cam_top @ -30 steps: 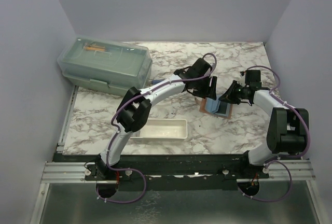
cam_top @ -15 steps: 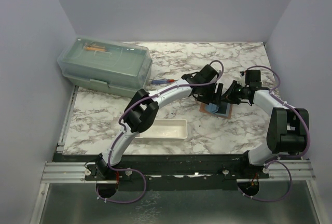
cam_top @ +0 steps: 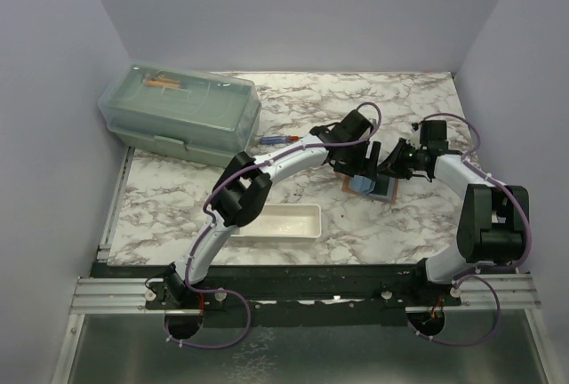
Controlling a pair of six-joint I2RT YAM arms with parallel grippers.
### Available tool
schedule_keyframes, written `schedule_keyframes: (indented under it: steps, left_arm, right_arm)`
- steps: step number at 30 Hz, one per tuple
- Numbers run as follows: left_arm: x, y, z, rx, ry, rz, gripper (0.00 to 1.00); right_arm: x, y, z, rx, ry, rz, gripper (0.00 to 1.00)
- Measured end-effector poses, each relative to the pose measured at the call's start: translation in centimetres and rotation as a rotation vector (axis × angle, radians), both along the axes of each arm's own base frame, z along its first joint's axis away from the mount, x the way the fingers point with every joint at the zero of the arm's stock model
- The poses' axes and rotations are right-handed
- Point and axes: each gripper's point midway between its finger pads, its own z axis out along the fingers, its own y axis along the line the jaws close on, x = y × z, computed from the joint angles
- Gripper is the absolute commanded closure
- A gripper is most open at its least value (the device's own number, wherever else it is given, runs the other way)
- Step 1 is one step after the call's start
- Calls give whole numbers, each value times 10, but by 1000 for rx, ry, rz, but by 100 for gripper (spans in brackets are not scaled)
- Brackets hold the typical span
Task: Put the credit cards into the card holder
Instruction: Turn over the card slot in the card holder.
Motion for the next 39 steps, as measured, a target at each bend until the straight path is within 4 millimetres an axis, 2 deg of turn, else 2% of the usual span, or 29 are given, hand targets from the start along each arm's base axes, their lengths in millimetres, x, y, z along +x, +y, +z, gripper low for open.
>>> schedule_keyframes:
  steps: [7, 17, 20, 25, 33, 39]
  left_arm:
    - [1, 0, 0, 2, -2, 3, 37]
    - [2, 1, -2, 8, -3, 10, 34]
    - [2, 2, -8, 18, -1, 16, 32]
    - [7, 7, -29, 66, 0, 41, 33]
    - [15, 12, -31, 83, -22, 67, 37]
    - [15, 13, -29, 82, -25, 64, 32]
  right_arm:
    - [-1, 1, -1, 2, 3, 2, 93]
    - [-2, 1, -2, 1, 1, 8, 91]
    - [-2, 1, -2, 2, 2, 7, 84]
    - [-5, -5, -6, -26, 29, -17, 63]
    - [-18, -34, -5, -182, 70, -125, 60]
    - [-22, -40, -9, -214, 88, -144, 56]
